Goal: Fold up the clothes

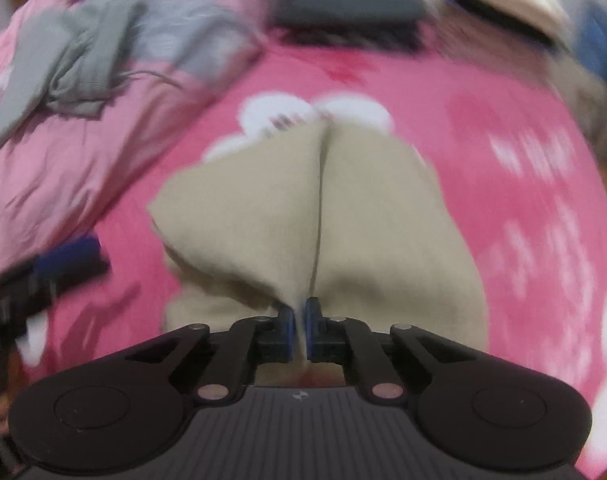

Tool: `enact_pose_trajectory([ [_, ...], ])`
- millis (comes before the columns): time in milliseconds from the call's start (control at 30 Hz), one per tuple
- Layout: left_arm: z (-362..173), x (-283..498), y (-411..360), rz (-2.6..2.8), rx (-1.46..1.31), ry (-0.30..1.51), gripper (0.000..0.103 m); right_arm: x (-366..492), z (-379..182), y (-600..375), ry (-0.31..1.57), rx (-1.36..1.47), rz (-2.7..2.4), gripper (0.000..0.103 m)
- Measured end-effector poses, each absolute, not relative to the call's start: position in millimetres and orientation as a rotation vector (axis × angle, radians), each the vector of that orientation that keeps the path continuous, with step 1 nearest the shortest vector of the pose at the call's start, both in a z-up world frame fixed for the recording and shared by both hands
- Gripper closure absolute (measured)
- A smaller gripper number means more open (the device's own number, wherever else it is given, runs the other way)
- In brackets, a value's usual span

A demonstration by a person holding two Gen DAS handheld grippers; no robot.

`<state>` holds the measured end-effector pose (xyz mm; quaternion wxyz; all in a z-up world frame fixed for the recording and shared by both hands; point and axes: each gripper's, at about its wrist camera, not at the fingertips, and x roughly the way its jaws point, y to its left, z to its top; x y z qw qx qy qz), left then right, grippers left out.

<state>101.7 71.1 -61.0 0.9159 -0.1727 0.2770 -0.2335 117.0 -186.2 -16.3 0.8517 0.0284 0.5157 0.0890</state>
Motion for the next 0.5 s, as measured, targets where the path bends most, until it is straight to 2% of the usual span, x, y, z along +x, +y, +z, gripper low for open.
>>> enact_pose_trajectory([
  [133,-56,104,53,-0.512,-0.339,0.601,0.025,59,-31,-217,1.142,0.240,0.141,0.103],
  [200,-58,104,41,-0.508,-0.307,0.615,0.025,37,-37,-226,1.143,0.293,0.139,0.103],
  [400,-62,104,30,-0.503,-0.293,0.632,0.025,22,-8,-247,1.008,0.353,0.139,0.100],
  [433,-62,103,29,-0.502,-0.293,0.634,0.025,25,-3,-251,0.986,0.354,0.133,0.096],
  [467,-63,103,28,-0.501,-0.293,0.636,0.025,31,2,-254,0.969,0.355,0.125,0.085],
  [500,-63,103,26,-0.500,-0.293,0.638,0.025,37,6,-255,0.949,0.356,0.121,0.077],
])
